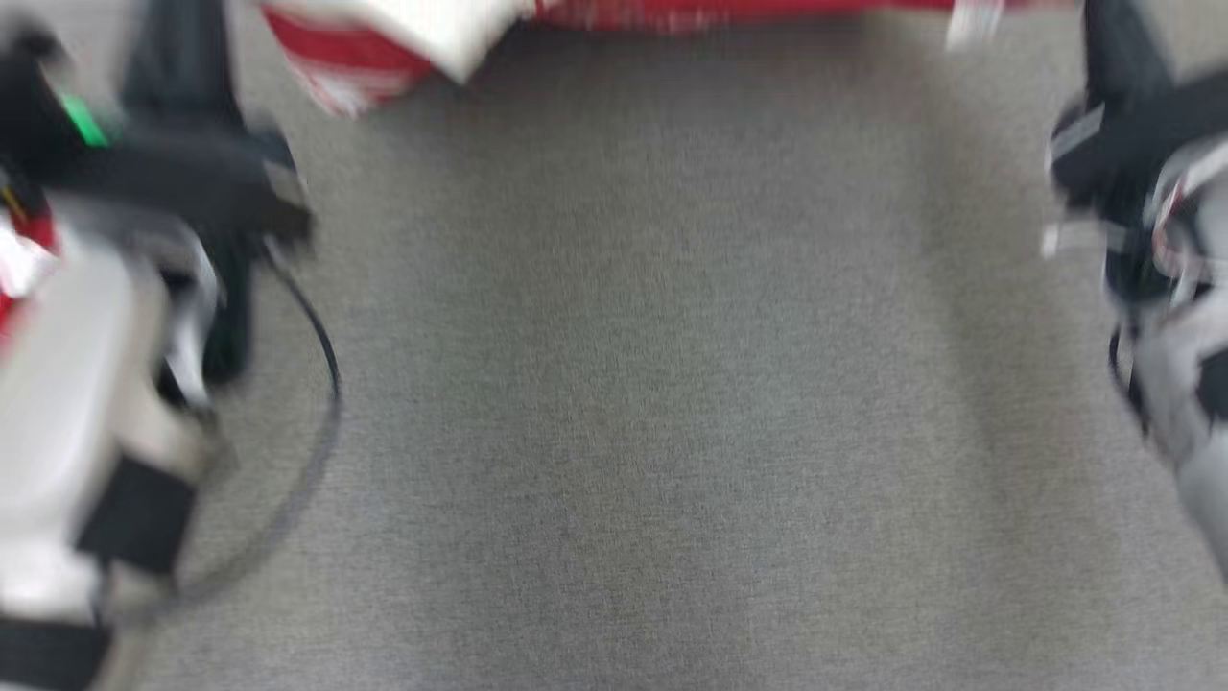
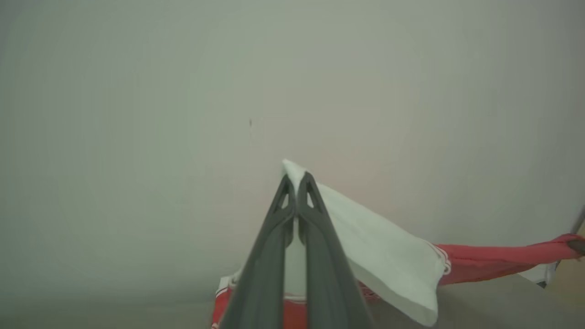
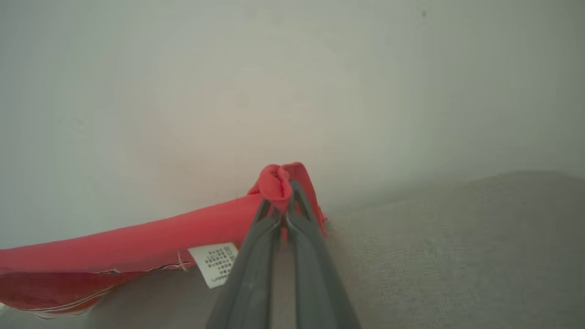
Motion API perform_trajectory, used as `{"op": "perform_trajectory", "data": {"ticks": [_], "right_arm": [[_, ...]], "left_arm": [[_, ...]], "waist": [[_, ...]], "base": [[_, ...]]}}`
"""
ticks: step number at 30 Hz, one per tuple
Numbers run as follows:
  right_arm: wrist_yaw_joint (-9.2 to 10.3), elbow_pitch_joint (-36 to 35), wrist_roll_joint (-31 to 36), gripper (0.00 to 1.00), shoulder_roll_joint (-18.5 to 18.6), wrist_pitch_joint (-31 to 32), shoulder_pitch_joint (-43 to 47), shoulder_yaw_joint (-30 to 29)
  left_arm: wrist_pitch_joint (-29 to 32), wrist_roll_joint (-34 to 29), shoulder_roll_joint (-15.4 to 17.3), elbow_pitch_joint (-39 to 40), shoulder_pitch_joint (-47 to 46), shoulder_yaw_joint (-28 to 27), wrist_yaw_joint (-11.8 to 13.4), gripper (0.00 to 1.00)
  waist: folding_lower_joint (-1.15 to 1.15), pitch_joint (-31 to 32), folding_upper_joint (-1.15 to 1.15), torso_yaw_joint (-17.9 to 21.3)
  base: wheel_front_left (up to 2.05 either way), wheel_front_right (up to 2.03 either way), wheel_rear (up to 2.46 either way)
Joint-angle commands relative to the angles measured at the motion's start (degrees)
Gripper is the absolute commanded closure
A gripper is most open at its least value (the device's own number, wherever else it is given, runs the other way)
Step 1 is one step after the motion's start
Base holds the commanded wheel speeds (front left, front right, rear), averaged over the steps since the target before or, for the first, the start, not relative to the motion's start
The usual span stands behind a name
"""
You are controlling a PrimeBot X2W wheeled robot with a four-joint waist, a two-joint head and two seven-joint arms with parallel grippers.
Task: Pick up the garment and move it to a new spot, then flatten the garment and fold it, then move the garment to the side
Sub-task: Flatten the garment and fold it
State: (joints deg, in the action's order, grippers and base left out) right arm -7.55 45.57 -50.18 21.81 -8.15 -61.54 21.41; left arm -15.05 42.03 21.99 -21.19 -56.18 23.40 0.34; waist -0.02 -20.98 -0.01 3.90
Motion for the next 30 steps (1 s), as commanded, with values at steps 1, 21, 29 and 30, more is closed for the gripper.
{"op": "perform_trajectory", "data": {"ticks": [1,21,29,30], "right_arm": [[0.13,-2.24,-1.46,1.00,1.08,-0.60,4.35,0.12],[0.13,-14.08,-1.60,1.00,0.67,-1.32,43.64,-2.96],[0.13,-16.13,1.32,1.00,0.13,1.08,56.00,-8.43],[0.13,-16.51,1.87,1.00,0.03,1.50,57.60,-9.31]], "left_arm": [[-0.17,0.11,0.11,3.26,5.74,0.28,1.08,1.00],[-0.19,-0.11,-5.44,19.56,53.34,-4.23,6.00,1.00],[-0.19,-1.40,-9.90,16.36,63.49,-6.11,3.68,1.00],[-0.19,-1.56,-10.37,16.25,64.73,-6.33,3.46,1.00]], "waist": [[0.02,4.25,0.01,-0.47],[0.02,12.66,0.01,-1.80],[0.02,18.28,0.01,-4.26],[0.02,19.06,0.01,-4.56]], "base": [[0.00,0.00,0.00],[0.00,0.00,0.00],[0.00,0.00,0.00],[0.00,0.00,0.00]]}}
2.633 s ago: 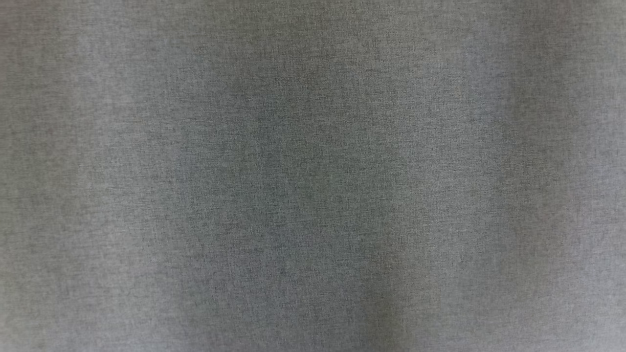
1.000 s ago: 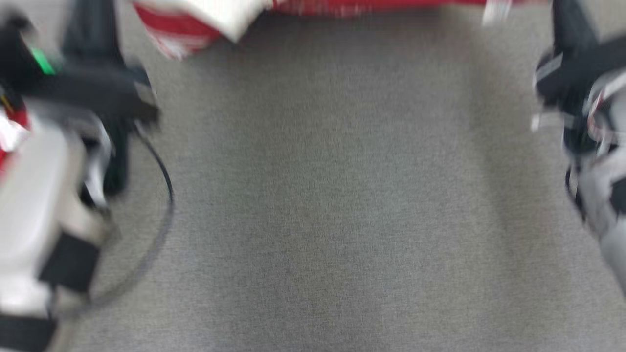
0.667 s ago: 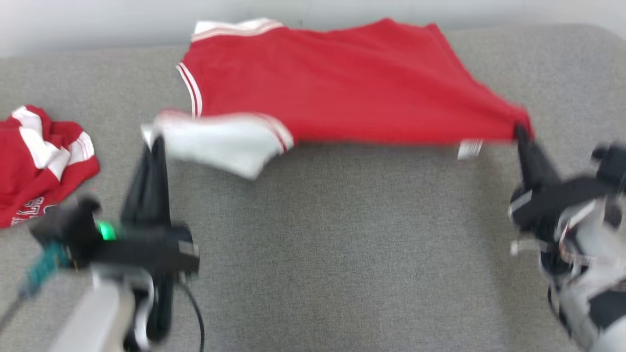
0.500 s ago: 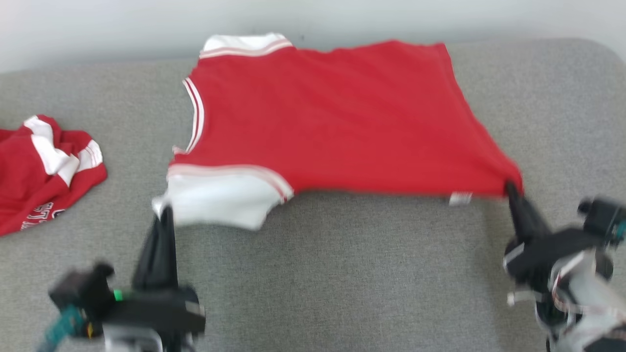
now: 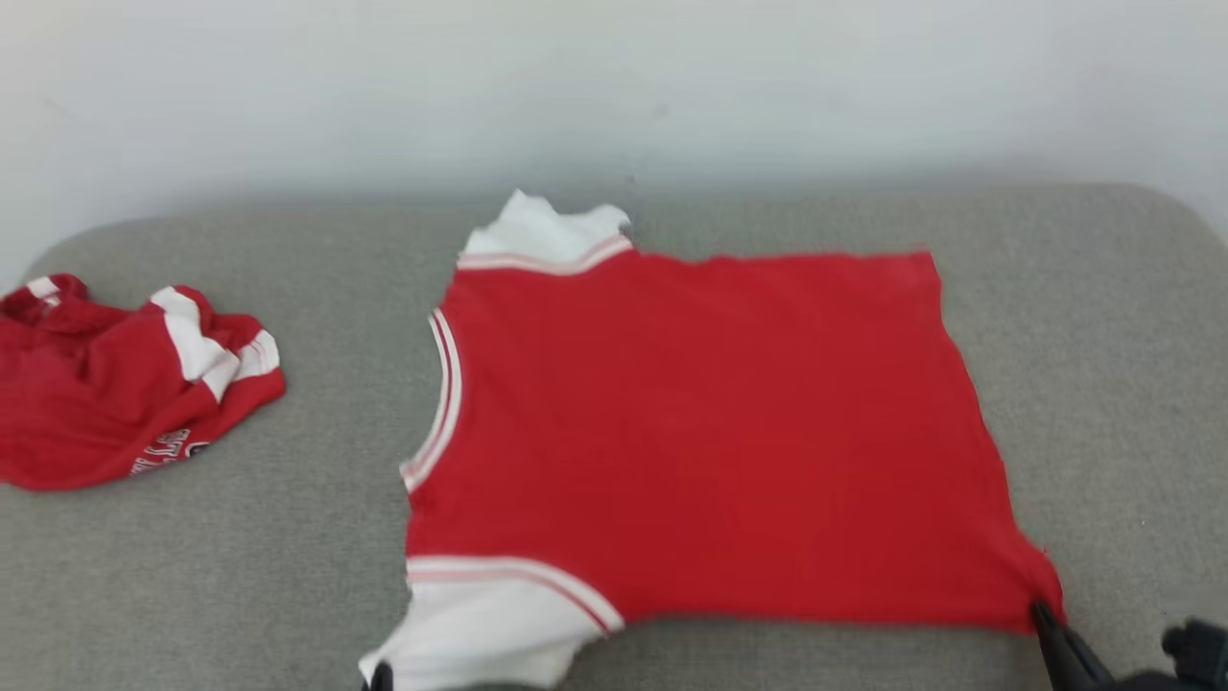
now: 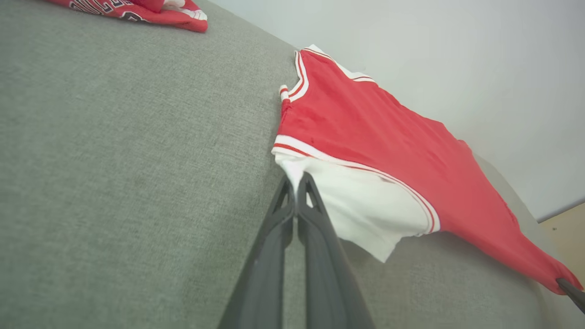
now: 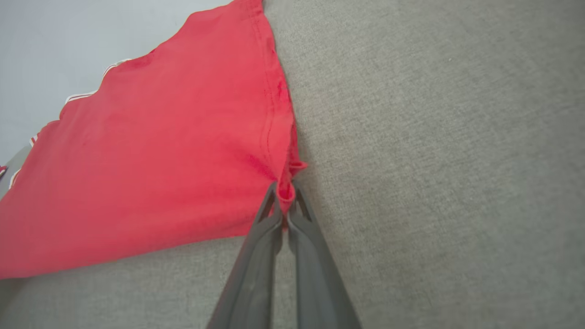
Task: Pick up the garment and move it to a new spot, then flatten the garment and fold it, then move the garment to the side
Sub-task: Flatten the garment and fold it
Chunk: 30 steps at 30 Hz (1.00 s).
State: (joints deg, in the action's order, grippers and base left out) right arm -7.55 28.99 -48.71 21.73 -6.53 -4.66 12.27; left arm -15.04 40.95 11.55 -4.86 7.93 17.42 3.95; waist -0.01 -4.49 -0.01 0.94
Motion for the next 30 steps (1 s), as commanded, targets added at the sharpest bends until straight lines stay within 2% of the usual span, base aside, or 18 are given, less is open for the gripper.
{"op": "perform_trajectory", "data": {"ticks": [1,7,12,16,22,30], "right_arm": [[0.13,-0.42,0.89,1.00,0.02,0.34,2.02,-1.23],[0.13,-3.24,4.59,1.00,-1.62,4.65,10.63,-7.82],[0.13,-7.58,7.96,1.00,-4.95,8.74,13.72,-12.31],[0.14,-11.85,11.24,1.00,-8.32,13.39,12.40,-14.73],[0.14,-16.62,13.11,1.00,-11.21,18.85,9.98,-16.09],[0.14,-16.64,14.20,1.00,-12.96,23.63,3.61,-17.20]], "left_arm": [[-0.20,-0.62,-0.34,-0.09,1.74,-0.66,-0.30,1.00],[-0.21,-1.50,-1.26,-1.63,6.02,-0.26,-1.57,1.00],[-0.20,-2.09,-1.50,-2.04,5.99,-0.65,-2.31,1.00],[0.08,-2.60,-1.61,-1.78,3.00,0.00,-3.48,1.00],[1.58,-4.55,-0.31,-1.72,-2.48,0.95,-4.32,1.00],[5.19,-5.78,1.99,-3.74,-11.51,1.69,-5.92,1.00]], "waist": [[0.01,3.15,0.01,-1.84],[0.01,5.48,0.01,-3.52],[0.01,5.33,0.01,-3.08],[0.01,4.21,0.01,-1.40],[0.01,2.71,0.01,0.86],[0.01,0.31,0.01,2.79]], "base": [[0.00,0.00,0.00],[0.00,0.00,0.00],[0.00,0.00,0.00],[0.00,0.00,0.00],[0.00,0.00,0.00],[0.00,0.00,0.00]]}}
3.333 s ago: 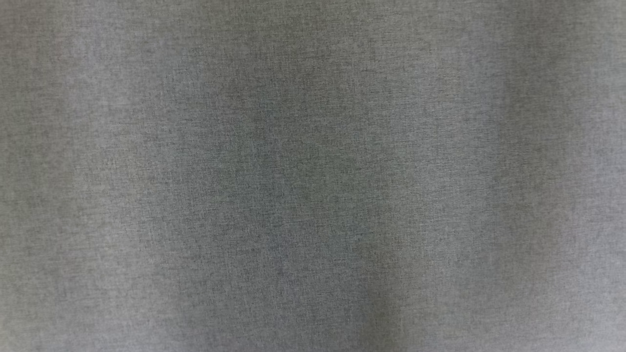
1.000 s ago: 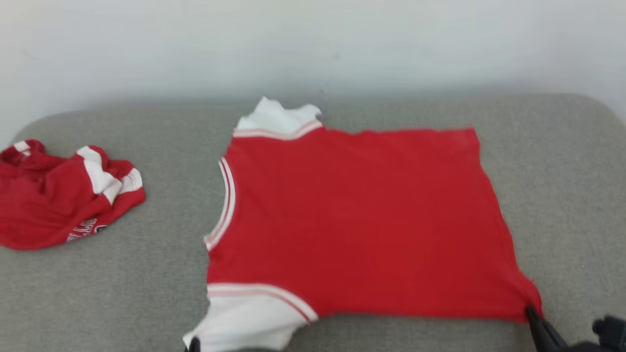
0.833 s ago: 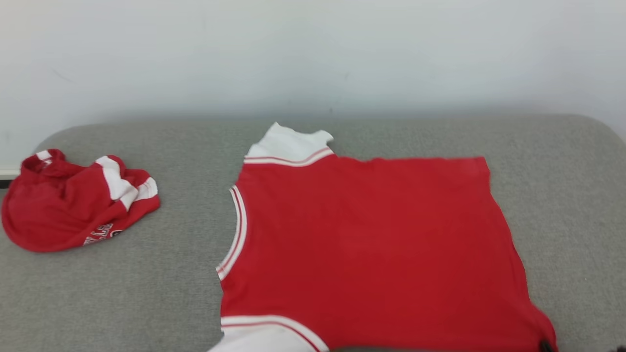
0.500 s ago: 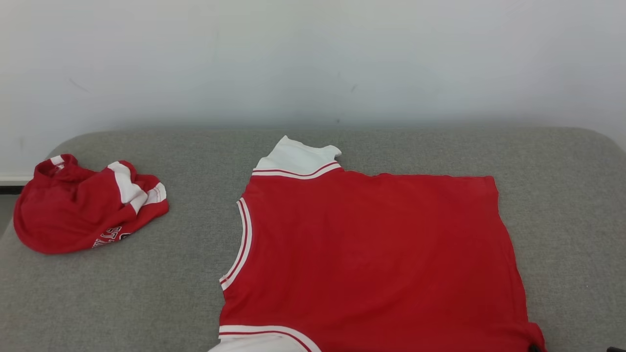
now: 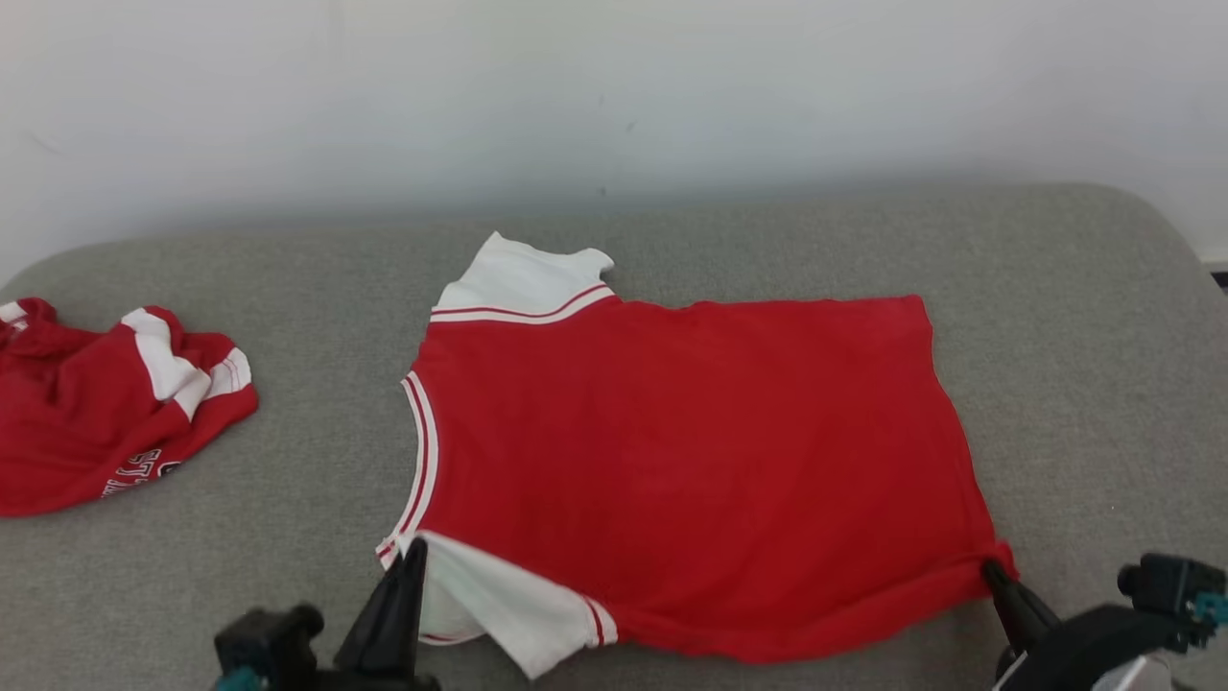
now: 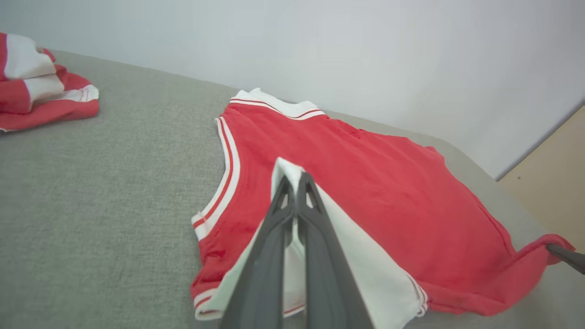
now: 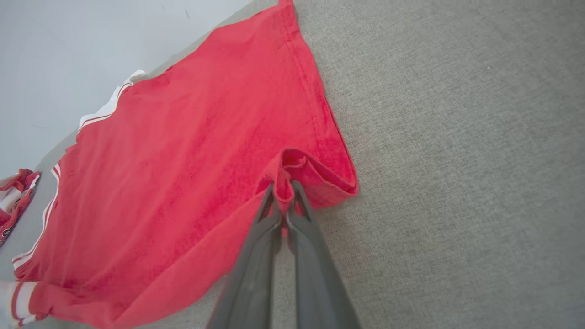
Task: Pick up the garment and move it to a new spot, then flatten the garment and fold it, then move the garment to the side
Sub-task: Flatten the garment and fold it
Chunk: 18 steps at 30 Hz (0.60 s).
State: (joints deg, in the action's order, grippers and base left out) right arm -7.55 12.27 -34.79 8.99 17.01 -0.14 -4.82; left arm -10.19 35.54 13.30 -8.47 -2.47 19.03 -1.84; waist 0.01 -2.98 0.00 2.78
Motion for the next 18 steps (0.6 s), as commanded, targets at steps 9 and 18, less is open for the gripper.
{"op": "perform_trajectory", "data": {"ticks": [9,18], "right_arm": [[0.14,6.04,1.66,1.00,-0.84,0.96,-12.34,0.17],[0.14,14.52,1.73,1.00,0.22,-2.17,-22.25,1.10]], "left_arm": [[2.62,-1.23,1.03,-7.78,-15.12,0.01,-1.90,1.00],[1.95,-2.59,1.57,-18.00,-26.18,1.69,-4.12,1.00]], "waist": [[-0.01,-6.10,0.00,2.19],[-0.01,-9.60,0.00,2.92]], "base": [[0.00,0.00,0.00],[0.00,0.00,0.00]]}}
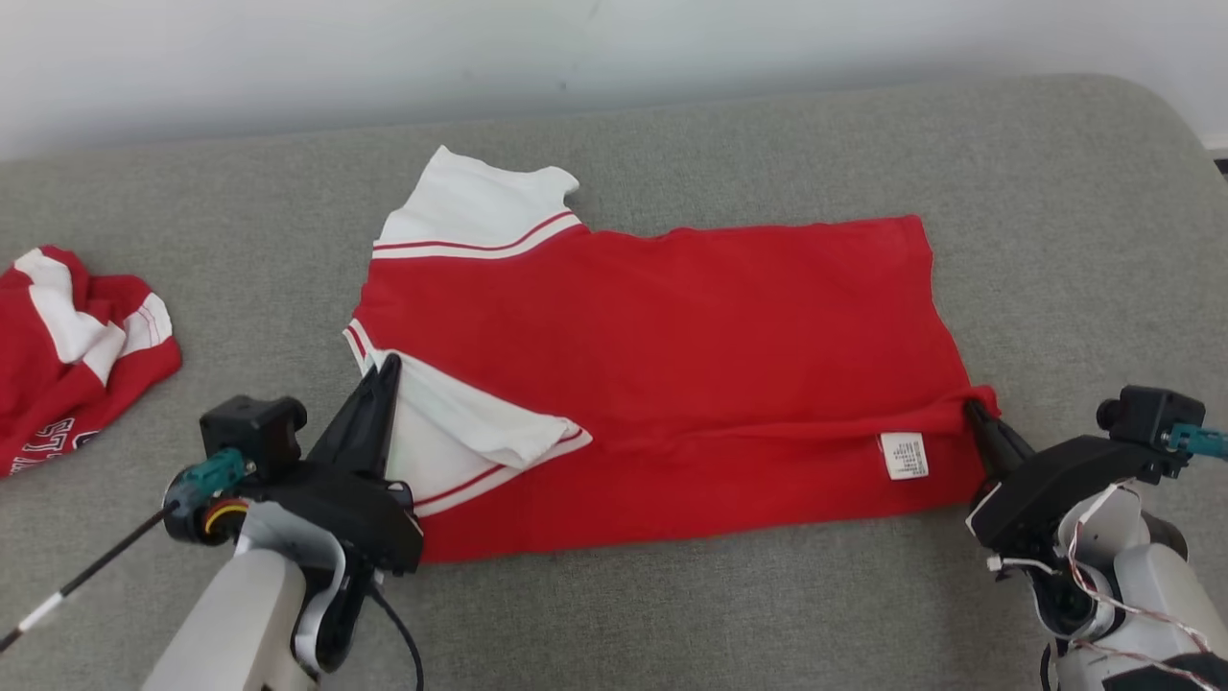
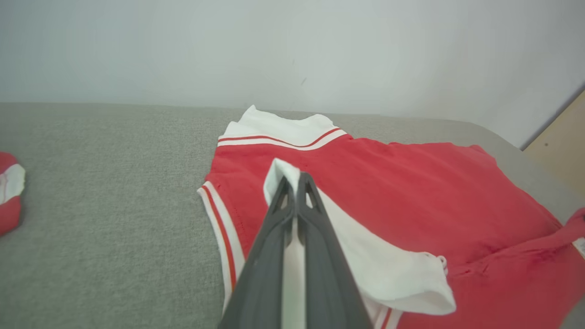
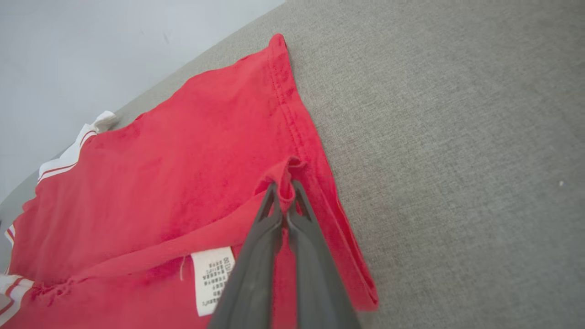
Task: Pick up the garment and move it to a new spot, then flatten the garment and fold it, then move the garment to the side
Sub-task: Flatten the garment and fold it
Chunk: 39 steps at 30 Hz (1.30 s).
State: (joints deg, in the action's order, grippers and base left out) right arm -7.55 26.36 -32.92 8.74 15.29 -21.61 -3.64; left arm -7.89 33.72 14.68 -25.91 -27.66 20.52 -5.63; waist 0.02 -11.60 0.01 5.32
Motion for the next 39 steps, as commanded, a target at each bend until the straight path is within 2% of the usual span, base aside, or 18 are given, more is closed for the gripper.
{"op": "perform_trajectory", "data": {"ticks": [1,3,4,5,6,14,24,30,39], "right_arm": [[0.14,1.33,-0.23,1.00,0.46,-0.94,-1.50,0.18],[0.14,3.06,-0.28,1.00,0.67,-1.74,-2.58,0.72],[0.14,3.76,-0.10,0.71,0.96,-2.26,-3.02,1.05],[0.14,4.28,0.03,0.03,1.19,-2.98,-3.43,1.39],[0.14,4.84,-0.04,0.00,1.31,-3.65,-3.68,1.72],[0.14,6.30,-0.78,0.00,4.14,-8.36,-0.21,4.52],[0.14,2.73,-1.03,0.00,7.41,-8.83,7.41,6.50],[0.14,2.18,-0.28,0.00,7.28,-8.66,7.91,6.14],[0.14,5.97,3.24,0.00,6.80,-10.25,4.56,8.01]], "left_arm": [[-0.74,-0.76,0.09,-1.57,-1.98,0.47,-0.37,1.00],[-0.81,-0.67,-0.32,-3.64,-3.51,1.24,-0.90,1.00],[-0.86,-0.75,-0.53,-4.59,-4.24,1.71,-0.91,1.00],[-1.75,-1.00,-0.62,-5.40,-5.05,1.93,-1.10,1.00],[-2.38,-1.23,-0.71,-6.23,-5.60,2.13,-1.20,0.00],[-6.77,-1.03,-1.77,-7.98,-2.11,1.34,-0.83,0.00],[-7.32,-2.33,0.10,-2.88,9.57,-1.20,0.76,0.00],[-7.32,-2.89,1.01,-2.39,13.45,-0.97,1.17,0.00],[-6.17,-3.65,0.38,-5.60,11.50,1.20,0.71,0.00]], "waist": [[-0.02,-1.18,-0.01,0.40],[-0.02,-1.47,-0.01,0.35],[-0.02,-1.55,-0.01,0.28],[-0.02,-1.56,-0.01,0.21],[-0.02,-1.45,-0.01,0.13],[-0.02,2.40,-0.01,-0.66],[-0.02,4.35,-0.01,-1.96],[-0.02,3.73,-0.01,-2.46],[-0.02,1.64,-0.01,-2.35]], "base": [[0.00,0.00,0.00],[0.00,0.00,0.00],[0.00,0.00,0.00],[0.00,0.00,0.00],[0.00,0.00,0.00],[0.00,0.00,0.00],[0.00,0.00,0.00],[0.00,0.00,0.00],[0.00,0.00,0.00]]}}
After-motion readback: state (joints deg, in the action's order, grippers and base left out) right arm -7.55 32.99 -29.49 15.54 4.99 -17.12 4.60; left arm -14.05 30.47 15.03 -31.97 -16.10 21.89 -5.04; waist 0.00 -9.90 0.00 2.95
